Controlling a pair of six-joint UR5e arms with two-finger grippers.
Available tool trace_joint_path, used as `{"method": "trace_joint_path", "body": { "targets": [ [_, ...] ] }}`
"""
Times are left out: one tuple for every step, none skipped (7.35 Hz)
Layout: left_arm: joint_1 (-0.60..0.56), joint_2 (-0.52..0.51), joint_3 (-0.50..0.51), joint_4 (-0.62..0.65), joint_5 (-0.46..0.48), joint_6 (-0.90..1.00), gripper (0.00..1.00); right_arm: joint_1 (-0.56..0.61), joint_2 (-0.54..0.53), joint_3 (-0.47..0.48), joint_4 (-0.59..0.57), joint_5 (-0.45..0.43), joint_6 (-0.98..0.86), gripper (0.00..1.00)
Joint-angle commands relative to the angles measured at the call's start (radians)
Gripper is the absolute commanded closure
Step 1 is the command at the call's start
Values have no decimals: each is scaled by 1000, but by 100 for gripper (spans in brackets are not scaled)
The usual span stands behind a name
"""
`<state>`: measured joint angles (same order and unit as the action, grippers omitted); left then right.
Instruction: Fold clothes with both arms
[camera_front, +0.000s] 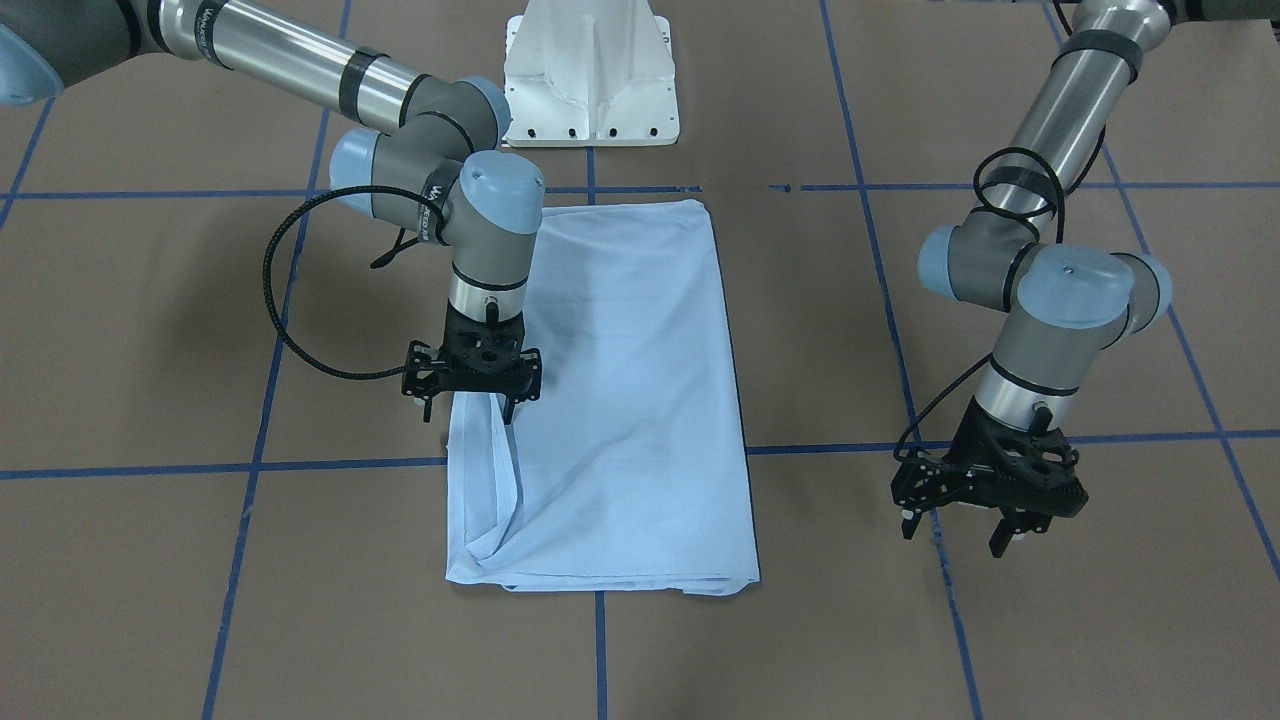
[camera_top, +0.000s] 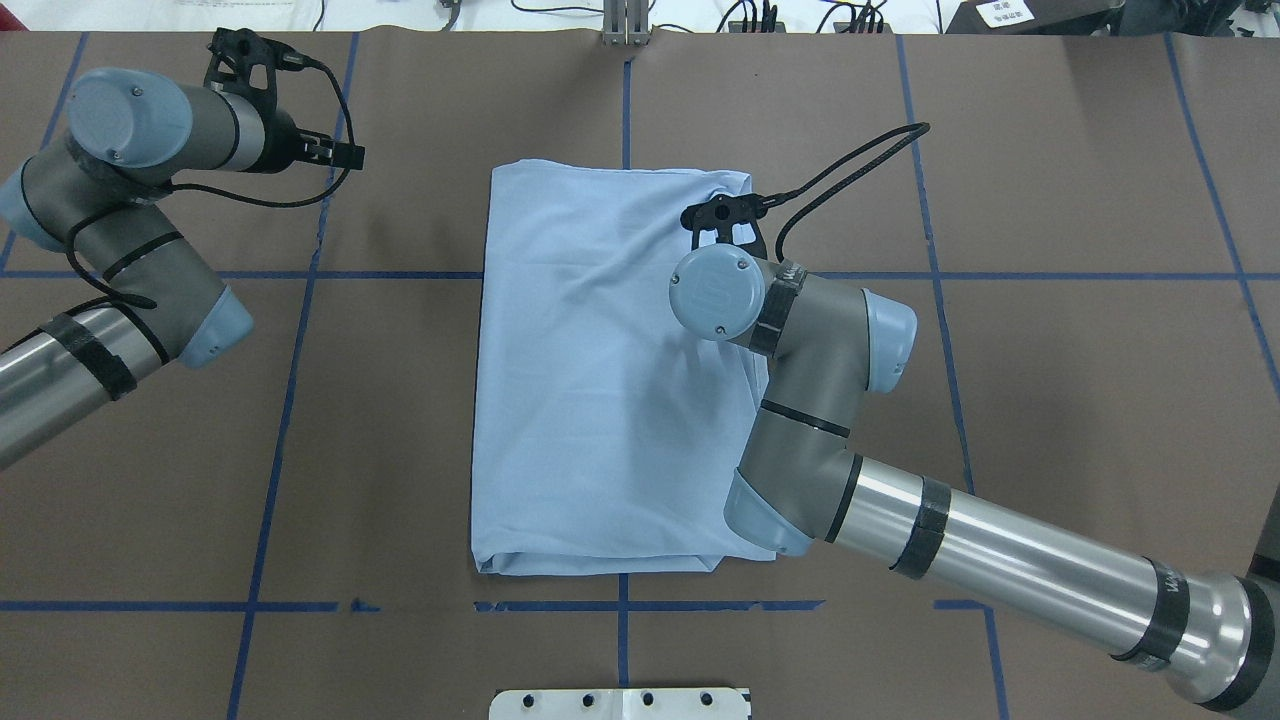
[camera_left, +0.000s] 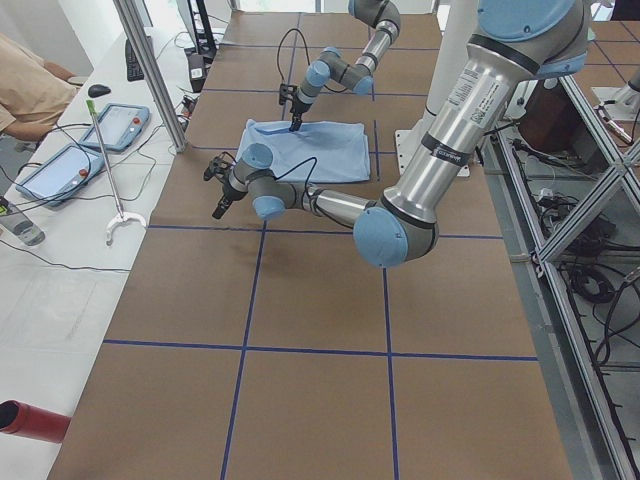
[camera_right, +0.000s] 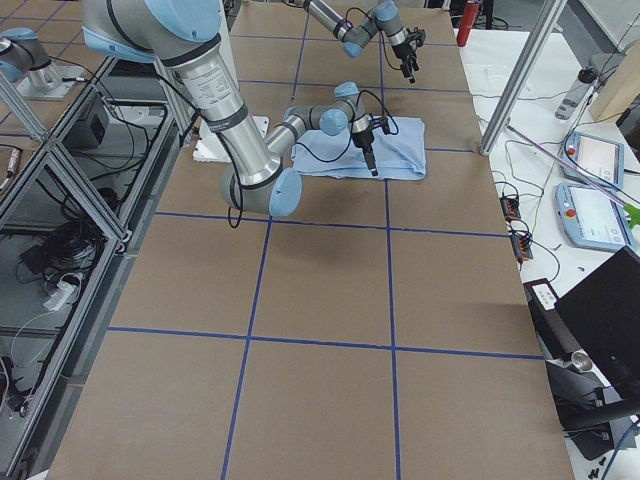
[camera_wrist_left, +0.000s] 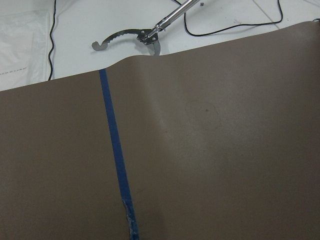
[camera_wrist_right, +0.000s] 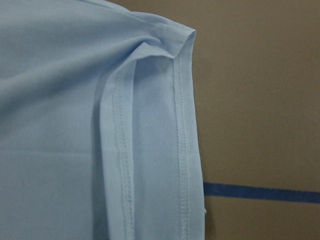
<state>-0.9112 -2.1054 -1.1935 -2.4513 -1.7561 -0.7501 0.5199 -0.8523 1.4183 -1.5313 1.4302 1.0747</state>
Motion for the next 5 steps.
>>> {"method": "trace_joint_path", "body": {
  "targets": [
    [0, 1, 0, -2, 0, 0, 0, 25, -11, -7, -30, 4, -48, 2],
    [0, 1, 0, -2, 0, 0, 0, 37, -30, -6, -33, 10, -77, 2],
    [0, 1, 0, -2, 0, 0, 0, 51, -57, 7, -21, 15, -100, 2],
    [0, 1, -3, -8, 0, -2, 0, 67, -71, 43, -20, 21, -99, 1],
    [0, 1, -24, -8, -2, -6, 0, 81, -79, 95, -3, 85, -93, 1]
  ]
}}
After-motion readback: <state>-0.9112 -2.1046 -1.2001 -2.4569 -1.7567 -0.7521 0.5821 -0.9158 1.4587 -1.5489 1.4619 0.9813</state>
